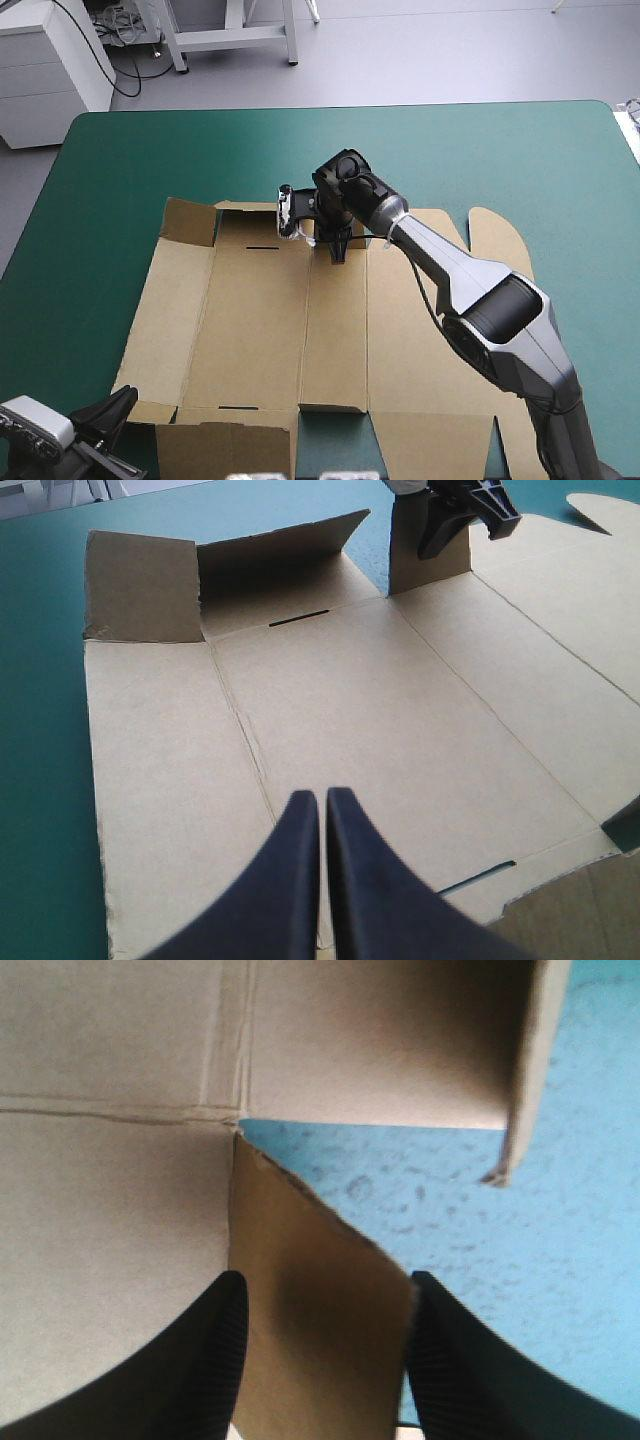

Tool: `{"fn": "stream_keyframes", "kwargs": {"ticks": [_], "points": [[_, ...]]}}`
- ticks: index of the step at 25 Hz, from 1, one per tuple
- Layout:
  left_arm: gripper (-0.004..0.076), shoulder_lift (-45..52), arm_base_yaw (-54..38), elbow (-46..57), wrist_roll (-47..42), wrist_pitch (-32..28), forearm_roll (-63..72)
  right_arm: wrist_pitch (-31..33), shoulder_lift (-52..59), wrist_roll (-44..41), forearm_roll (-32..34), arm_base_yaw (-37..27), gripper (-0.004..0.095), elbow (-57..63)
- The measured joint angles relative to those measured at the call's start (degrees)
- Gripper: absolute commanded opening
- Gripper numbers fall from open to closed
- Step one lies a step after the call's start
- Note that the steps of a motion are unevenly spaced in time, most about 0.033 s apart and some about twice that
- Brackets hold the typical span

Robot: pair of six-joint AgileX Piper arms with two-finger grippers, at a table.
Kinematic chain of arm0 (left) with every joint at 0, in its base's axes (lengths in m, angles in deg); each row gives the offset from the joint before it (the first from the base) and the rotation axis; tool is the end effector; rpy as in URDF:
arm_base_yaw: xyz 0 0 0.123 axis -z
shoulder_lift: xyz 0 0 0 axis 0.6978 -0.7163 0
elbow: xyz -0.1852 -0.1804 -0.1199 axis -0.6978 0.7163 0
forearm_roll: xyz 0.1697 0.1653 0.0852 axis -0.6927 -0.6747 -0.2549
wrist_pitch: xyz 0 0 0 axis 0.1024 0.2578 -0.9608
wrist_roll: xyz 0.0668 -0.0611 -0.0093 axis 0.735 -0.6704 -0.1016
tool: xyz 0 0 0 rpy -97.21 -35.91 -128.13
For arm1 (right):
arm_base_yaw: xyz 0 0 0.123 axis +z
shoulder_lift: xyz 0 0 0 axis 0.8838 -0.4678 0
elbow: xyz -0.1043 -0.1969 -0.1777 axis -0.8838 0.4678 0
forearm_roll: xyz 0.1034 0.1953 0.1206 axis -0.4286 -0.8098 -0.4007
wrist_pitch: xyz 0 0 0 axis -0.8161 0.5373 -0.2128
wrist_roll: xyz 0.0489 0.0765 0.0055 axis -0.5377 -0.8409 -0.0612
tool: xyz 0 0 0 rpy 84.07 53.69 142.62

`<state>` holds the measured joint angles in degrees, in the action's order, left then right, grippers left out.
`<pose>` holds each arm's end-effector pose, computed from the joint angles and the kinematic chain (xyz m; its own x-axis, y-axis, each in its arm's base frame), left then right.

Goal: Fold the box

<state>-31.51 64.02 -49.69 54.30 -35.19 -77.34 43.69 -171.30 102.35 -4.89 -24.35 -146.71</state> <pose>-0.0021 -0.0075 0.2797 -0.3250 0.1062 -0.9397 0.4095 0.9115 -0.0386 0.3889 0.2859 0.2683 0.0906 -0.9882 -0.1237 -0.9063 -0.0303 -0.4215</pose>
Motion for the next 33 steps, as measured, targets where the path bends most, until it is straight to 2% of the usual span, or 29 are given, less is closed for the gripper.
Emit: {"fn": "stream_keyframes", "kwargs": {"ticks": [5, 7, 12, 17, 20, 25, 29, 33], "points": [[0.0006, 0.0, 0.0, 0.0, 0.0, 0.0, 0.2, 5.4, 0.0, -4.6, 0.0, 0.0, 0.0497, -4.9], [0.0006, 0.0, 0.0, 0.0, 0.0, 0.0, 0.4, 6.3, 0.5, -9.3, 0.1, 0.0, 0.0497, -7.4], [0.0006, 0.0, 0.0, 0.0, 0.0, 0.0, 0.5, 7.0, 8.3, -18.5, -0.1, 0.0, 0.0497, -8.0], [0.0006, 0.0, 0.0, 0.0, 0.0, 0.0, 0.5, 7.3, 17.4, -23.5, -2.7, 0.0, 0.0489, -8.0], [0.0006, 0.0, 0.0, 0.0, 0.0, 0.0, 0.7, 7.3, 23.7, -27.7, -4.3, 0.0, 0.0392, -7.1], [0.0006, 0.0, 0.0, 0.0, 0.0, 0.0, 0.7, 7.3, 34.7, -36.5, -4.3, 0.0, -0.0007, -0.4], [0.0006, 0.0, 0.0, 0.0, 0.0, 0.0, 0.7, 7.3, 43.3, -41.8, -4.0, 0.0, -0.0012, 9.4], [0.0006, 0.0, 0.0, 0.0, 0.0, 0.0, 0.9, 7.4, 56.1, -45.4, -4.0, 0.0, -0.0012, 25.8]]}}
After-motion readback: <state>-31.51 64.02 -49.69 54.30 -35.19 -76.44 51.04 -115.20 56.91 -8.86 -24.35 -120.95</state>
